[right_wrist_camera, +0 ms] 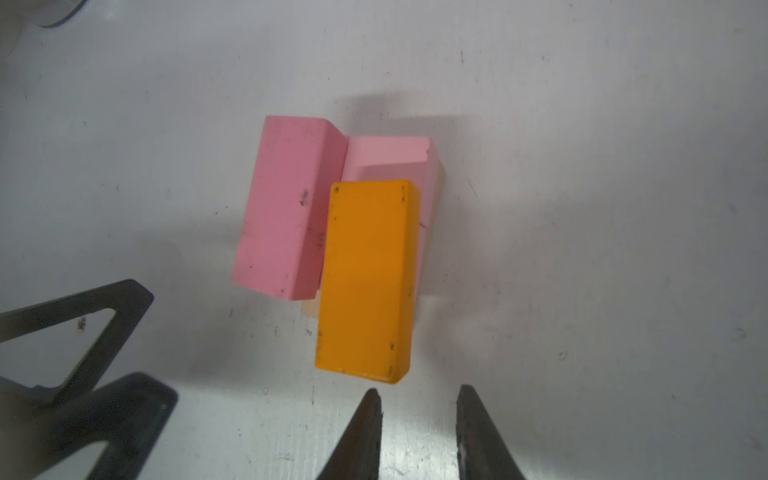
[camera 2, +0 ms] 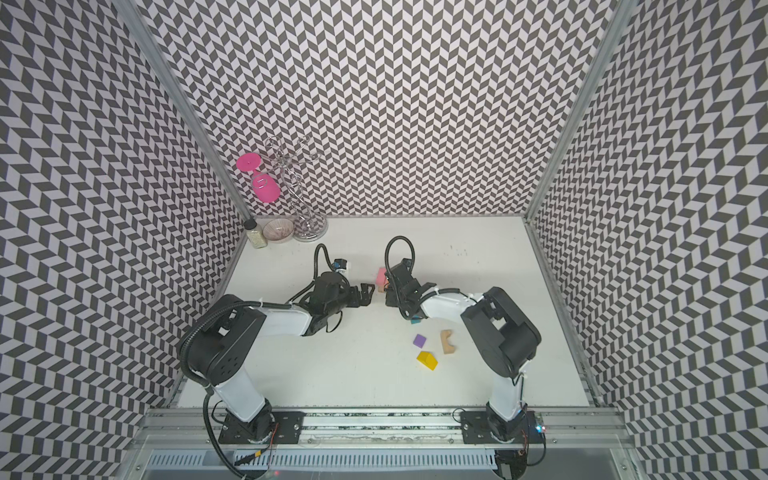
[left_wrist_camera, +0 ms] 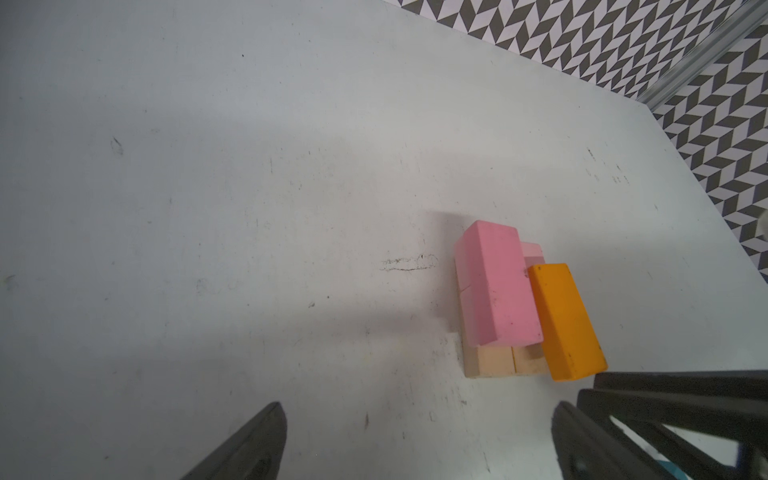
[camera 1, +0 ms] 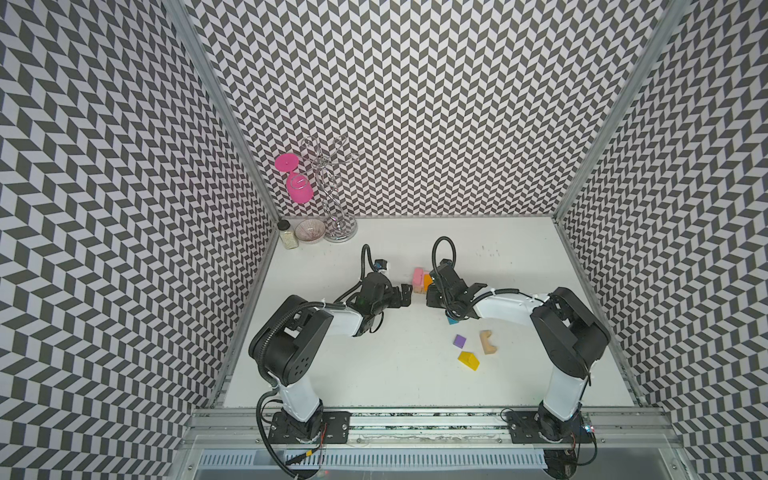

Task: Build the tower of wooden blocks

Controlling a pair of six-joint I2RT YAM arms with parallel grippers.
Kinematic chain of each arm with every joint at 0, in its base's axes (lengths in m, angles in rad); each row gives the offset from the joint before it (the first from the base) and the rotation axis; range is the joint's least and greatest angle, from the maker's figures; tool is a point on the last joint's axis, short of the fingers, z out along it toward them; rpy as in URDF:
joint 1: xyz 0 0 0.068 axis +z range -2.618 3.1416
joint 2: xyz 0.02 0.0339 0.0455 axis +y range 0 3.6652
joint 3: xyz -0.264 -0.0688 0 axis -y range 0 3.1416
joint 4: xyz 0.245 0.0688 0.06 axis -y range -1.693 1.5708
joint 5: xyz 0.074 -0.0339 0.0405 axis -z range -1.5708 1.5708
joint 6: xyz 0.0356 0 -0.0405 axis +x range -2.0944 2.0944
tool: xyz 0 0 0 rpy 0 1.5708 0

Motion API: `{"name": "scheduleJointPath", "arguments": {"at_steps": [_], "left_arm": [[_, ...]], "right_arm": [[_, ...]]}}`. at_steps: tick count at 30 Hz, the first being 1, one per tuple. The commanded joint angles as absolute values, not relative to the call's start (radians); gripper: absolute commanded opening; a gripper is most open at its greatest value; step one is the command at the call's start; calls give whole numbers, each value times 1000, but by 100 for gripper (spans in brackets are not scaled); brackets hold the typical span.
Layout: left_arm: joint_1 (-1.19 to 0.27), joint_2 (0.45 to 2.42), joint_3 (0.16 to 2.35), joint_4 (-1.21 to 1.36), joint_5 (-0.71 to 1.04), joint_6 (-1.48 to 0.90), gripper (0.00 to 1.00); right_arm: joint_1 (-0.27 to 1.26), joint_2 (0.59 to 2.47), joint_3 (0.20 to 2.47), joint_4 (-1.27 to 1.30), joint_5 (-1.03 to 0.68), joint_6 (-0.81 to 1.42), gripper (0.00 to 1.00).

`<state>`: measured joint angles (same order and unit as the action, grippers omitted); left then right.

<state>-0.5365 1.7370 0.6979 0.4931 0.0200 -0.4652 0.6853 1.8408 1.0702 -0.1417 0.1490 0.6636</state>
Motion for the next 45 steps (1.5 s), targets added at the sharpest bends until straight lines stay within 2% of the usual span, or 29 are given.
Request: {"name": "scheduleJointPath", "arguments": {"at_steps": [1, 15, 25, 30, 45], "left_arm": [[-541, 1720, 709, 495, 6, -462, 100], [-541, 1712, 701, 498, 3, -458, 100], [-516, 1730, 743, 468, -13, -449, 100], [-492, 1763, 775, 443, -14, -447, 100], [-475, 1884, 893, 385, 9, -420, 100]], "right_arm": [[690, 1854, 1104, -107, 161, 672, 31], [687, 1896, 1164, -144, 184, 672, 30], [682, 1770, 1089, -155, 228, 675, 30], [628, 1734, 1035, -125, 196, 678, 30], [589, 1864, 1157, -124, 154, 673, 29]]}}
